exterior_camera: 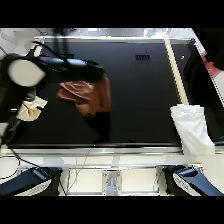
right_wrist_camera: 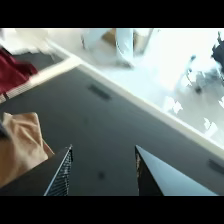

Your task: Fold the shirts.

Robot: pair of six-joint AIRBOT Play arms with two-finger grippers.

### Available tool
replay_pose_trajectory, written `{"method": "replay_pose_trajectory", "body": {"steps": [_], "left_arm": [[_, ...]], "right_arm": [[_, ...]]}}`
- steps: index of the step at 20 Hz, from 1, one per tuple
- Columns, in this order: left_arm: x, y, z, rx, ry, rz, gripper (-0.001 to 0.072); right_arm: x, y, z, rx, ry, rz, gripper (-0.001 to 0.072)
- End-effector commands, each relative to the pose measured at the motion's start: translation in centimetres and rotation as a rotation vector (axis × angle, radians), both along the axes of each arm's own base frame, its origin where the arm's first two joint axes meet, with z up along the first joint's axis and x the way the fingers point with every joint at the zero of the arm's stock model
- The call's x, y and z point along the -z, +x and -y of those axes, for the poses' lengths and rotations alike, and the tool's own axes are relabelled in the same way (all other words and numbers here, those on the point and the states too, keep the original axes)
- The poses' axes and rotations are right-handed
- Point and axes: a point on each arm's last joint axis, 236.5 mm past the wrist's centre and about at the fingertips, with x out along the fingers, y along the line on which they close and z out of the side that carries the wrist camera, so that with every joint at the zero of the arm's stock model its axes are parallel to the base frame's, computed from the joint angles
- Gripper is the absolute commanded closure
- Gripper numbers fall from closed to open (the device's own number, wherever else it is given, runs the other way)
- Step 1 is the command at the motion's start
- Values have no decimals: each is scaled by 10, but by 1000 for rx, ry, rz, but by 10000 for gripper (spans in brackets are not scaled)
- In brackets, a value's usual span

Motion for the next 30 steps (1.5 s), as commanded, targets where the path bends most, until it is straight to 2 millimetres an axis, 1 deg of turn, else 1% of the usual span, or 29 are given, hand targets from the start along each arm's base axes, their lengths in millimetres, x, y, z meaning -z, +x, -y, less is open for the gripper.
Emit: {"method": "replay_pose_trajectory", "body": {"steps": [1, 2, 3, 4, 5, 6, 7, 8, 9, 10, 11, 12, 13, 14, 15, 16, 17, 18, 19, 20, 22, 23, 25, 26, 27, 29, 30], "left_arm": [[23, 13, 27, 39, 108, 96, -13], [16, 35, 5, -22, 178, 189, -6], [7, 57, -27, -94, 277, 279, -5], [0, 77, -68, -204, 371, 327, -3], [3, 90, -111, -333, 427, 296, -1], [15, 94, -146, -451, 428, 200, 0], [34, 95, -177, -554, 424, 90, 1], [47, 99, -202, -607, 446, 46, 1], [59, 107, -224, -650, 456, 27, 1], [69, 115, -243, -684, 469, 10, 2], [83, 122, -261, -702, 504, -16, 2], [99, 127, -275, -702, 543, -47, 2], [118, 131, -284, -672, 588, -86, 3], [137, 134, -287, -640, 613, -123, 4], [156, 138, -288, -619, 617, -164, 4], [173, 141, -287, -614, 612, -204, 5], [191, 143, -286, -603, 621, -241, 5], [207, 145, -286, -594, 634, -269, 5], [221, 147, -284, -585, 642, -291, 5], [233, 151, -284, -578, 647, -298, 5], [245, 162, -281, -571, 642, -284, 6], [248, 165, -279, -569, 636, -279, 6], [251, 167, -274, -566, 612, -281, 6], [252, 166, -272, -565, 600, -288, 6], [252, 166, -269, -564, 586, -295, 6], [253, 166, -263, -571, 551, -308, 6], [252, 167, -262, -587, 531, -311, 6]], "right_arm": [[21, 16, 18, 76, -84, -52, 267], [24, 20, 24, 99, -102, -53, 267], [26, 23, 31, 125, -123, -56, 267], [29, 27, 38, 156, -145, -62, 266], [35, 30, 46, 190, -151, -83, 266], [44, 34, 52, 221, -155, -123, 267], [62, 37, 57, 250, -155, -192, 266], [91, 40, 58, 265, -150, -303, 267], [129, 39, 57, 277, -147, -443, 267], [170, 33, 53, 276, -150, -590, 266], [216, 25, 47, 260, -164, -732, 266], [255, 17, 41, 236, -172, -838, 266], [298, 5, 33, 206, -175, -951, 266], [338, -11, 26, 180, -178, -1069, 265], [373, -27, 22, 164, -171, -1164, 266], [399, -37, 18, 158, -156, -1219, 265], [423, -43, 12, 160, -122, -1252, 265], [441, -44, 6, 161, -78, -1261, 265], [452, -40, 2, 167, -45, -1248, 264], [459, -30, 1, 170, -31, -1213, 264], [468, -12, 0, 144, -61, -1148, 264], [476, -9, -1, 147, -53, -1162, 262], [501, -13, -7, 146, -44, -1255, 188], [513, -16, -10, 146, -37, -1302, 187], [522, -16, -15, 125, -29, -1324, 186], [527, -12, -29, 66, 1, -1347, 186], [527, -8, -32, 43, -3, -1338, 186]]}}
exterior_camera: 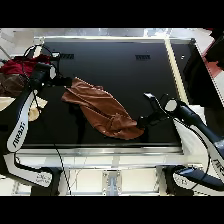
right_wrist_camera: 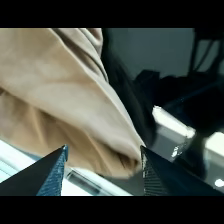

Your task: Fold the shirts.

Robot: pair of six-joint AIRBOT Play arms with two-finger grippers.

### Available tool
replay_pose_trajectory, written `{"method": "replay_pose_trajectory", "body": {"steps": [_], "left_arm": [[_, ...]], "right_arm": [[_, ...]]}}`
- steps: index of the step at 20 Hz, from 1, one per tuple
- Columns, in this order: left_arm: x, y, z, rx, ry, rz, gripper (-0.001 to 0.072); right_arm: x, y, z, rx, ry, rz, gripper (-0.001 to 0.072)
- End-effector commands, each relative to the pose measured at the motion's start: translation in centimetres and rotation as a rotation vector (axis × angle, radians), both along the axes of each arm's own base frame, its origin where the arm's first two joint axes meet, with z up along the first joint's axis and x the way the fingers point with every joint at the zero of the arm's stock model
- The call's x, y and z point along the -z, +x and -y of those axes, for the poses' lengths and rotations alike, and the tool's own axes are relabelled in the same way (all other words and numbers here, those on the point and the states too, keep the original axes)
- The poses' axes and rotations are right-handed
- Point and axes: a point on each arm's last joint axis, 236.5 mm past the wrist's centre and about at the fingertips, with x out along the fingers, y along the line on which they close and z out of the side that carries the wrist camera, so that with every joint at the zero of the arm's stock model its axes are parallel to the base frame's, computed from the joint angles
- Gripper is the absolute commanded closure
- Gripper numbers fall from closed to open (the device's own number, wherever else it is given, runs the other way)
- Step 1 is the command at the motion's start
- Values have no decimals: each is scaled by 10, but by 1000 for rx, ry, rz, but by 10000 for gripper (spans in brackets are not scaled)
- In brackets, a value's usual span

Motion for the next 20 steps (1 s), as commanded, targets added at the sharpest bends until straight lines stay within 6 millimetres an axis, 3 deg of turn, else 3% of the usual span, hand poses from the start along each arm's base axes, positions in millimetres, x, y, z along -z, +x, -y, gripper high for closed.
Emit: {"method": "replay_pose_trajectory", "body": {"steps": [1, 5, 8, 10, 12, 13, 16, 17, 20], "left_arm": [[2, 4, 7, -38, -58, 16, 7], [1, 5, 8, -38, -60, 21, 7], [3, 2, 8, -45, -64, 8, 7], [3, 2, 13, -48, -86, 6, 7], [4, 1, 17, -52, -109, 3, 7], [4, 1, 17, -51, -108, 3, 7], [3, 5, 17, -50, -110, 17, 7], [3, 7, 17, -49, -112, 26, 7], [17, 11, 13, -111, -140, 19, 9]], "right_arm": [[11, 11, -14, -36, 51, -10, 186], [5, 25, -6, -68, 4, 35, 187], [11, 0, -2, -143, -8, -56, 187], [12, -1, -3, -145, -3, -62, 196], [15, -4, -5, -151, 2, -81, 268], [17, -6, -7, -148, 11, -96, 366], [20, -3, -12, -140, 36, -94, 558], [20, 2, -13, -128, 39, -77, 692], [20, 8, -13, -115, 36, -52, 695]]}}
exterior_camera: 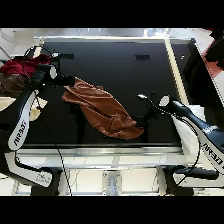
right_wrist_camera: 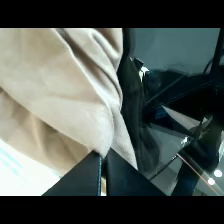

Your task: Fold the shirts.

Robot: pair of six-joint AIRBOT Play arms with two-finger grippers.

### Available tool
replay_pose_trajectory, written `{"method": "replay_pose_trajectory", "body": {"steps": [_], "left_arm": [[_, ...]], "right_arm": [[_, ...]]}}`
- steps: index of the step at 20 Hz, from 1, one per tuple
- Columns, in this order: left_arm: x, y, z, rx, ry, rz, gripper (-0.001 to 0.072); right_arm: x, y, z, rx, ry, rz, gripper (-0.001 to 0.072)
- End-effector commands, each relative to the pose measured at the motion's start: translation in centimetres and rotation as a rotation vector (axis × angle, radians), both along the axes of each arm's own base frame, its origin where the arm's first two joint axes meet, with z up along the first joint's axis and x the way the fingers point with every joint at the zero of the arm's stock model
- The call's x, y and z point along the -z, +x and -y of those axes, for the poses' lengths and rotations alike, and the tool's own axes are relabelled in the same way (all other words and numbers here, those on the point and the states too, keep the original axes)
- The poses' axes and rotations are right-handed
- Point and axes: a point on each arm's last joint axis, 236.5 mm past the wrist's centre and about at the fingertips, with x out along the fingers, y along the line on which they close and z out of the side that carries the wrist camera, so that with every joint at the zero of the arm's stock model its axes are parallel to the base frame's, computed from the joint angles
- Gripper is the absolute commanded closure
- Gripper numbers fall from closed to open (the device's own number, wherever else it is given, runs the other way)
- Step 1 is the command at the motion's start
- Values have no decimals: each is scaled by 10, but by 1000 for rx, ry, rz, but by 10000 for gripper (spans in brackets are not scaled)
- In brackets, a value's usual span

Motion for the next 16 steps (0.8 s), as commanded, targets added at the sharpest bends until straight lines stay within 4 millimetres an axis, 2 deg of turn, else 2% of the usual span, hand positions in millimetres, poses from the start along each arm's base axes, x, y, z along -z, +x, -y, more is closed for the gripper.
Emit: {"method": "replay_pose_trajectory", "body": {"steps": [1, 3, 6, 7, 8, 9, 12, 16], "left_arm": [[18, 3, -7, -121, -58, -18, 9], [34, 10, -23, -282, -130, -19, 11], [40, 32, -38, -449, -274, 54, 12], [39, 40, -38, -487, -352, 76, 39], [41, 45, -38, -523, -414, 82, 114], [46, 47, -41, -555, -456, 78, 126], [65, 46, -36, -555, -515, 32, 127], [74, 56, -33, -559, -546, 58, 130]], "right_arm": [[-1, 5, -2, 12, 9, 17, 695], [-4, -1, -3, 0, 14, 0, 695], [-8, -12, -6, -14, 33, -45, 694], [-9, -12, -9, -9, 44, -50, 695], [-11, -12, -11, -3, 55, -51, 694], [-12, -11, -14, 4, 66, -51, 695], [-13, -10, -16, 11, 77, -52, 694], [-15, -7, -20, 28, 96, -45, 694]]}}
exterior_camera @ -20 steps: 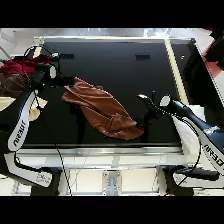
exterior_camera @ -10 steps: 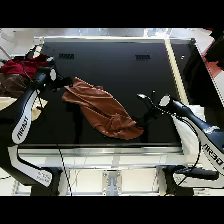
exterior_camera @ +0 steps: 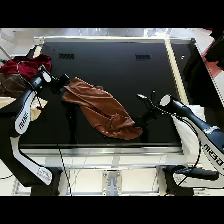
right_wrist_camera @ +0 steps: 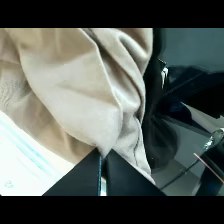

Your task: Fold the shirts.

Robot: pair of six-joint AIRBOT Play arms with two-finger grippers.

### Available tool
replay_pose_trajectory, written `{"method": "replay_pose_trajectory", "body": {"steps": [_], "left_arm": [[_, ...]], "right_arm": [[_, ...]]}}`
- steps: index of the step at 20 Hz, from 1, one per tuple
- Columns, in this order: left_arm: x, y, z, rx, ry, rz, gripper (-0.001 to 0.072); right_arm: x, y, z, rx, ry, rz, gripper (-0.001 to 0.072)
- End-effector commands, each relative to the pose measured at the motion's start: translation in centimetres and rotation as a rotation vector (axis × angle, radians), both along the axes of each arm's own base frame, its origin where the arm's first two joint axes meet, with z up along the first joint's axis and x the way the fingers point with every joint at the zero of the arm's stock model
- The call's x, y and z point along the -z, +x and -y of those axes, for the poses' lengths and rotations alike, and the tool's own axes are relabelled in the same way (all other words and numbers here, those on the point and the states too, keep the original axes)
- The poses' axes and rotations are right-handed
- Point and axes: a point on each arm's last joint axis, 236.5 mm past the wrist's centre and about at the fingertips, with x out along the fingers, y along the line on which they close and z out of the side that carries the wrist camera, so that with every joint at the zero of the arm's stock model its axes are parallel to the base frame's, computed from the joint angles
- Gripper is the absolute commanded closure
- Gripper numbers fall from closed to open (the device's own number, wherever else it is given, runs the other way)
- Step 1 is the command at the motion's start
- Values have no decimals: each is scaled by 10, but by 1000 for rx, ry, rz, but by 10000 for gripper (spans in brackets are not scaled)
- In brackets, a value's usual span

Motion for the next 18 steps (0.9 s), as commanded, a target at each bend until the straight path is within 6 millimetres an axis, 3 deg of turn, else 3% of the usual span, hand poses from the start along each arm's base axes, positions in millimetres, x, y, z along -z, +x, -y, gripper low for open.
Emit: {"method": "replay_pose_trajectory", "body": {"steps": [1, 2, 3, 4, 6, 7, 9, 11, 13, 14, 16, 18], "left_arm": [[5, 13, 5, -24, -65, 45, 131], [7, 14, 9, -10, -76, 49, 132], [8, 15, 13, -1, -90, 52, 181], [10, 15, 16, 5, -102, 53, 320], [7, 20, 22, 24, -118, 80, 523], [3, 23, 24, 42, -117, 102, 685], [-8, 27, 33, 77, -135, 140, 696], [-43, 30, 36, 135, -116, 205, 696], [-114, 26, 29, 228, -20, 332, 696], [-162, 15, 25, 288, 38, 407, 695], [-261, -27, 23, 402, 154, 550, 696], [-357, -86, 12, 427, 301, 694, 696]], "right_arm": [[-4, 3, -7, 22, 30, 2, 694], [-5, 4, -8, 26, 37, 2, 694], [-5, 4, -8, 27, 37, 2, 694], [-5, 4, -8, 26, 36, 1, 694], [-5, 4, -8, 27, 37, 3, 694], [-6, 5, -8, 28, 37, 9, 695], [-17, 14, -9, 30, 43, 51, 695], [-47, 32, -10, 18, 46, 145, 696], [-102, 54, 4, 5, -11, 311, 696], [-132, 59, 15, 10, -51, 389, 696], [-219, 56, 41, 44, -124, 599, 696], [-318, 31, 59, 114, -122, 838, 696]]}}
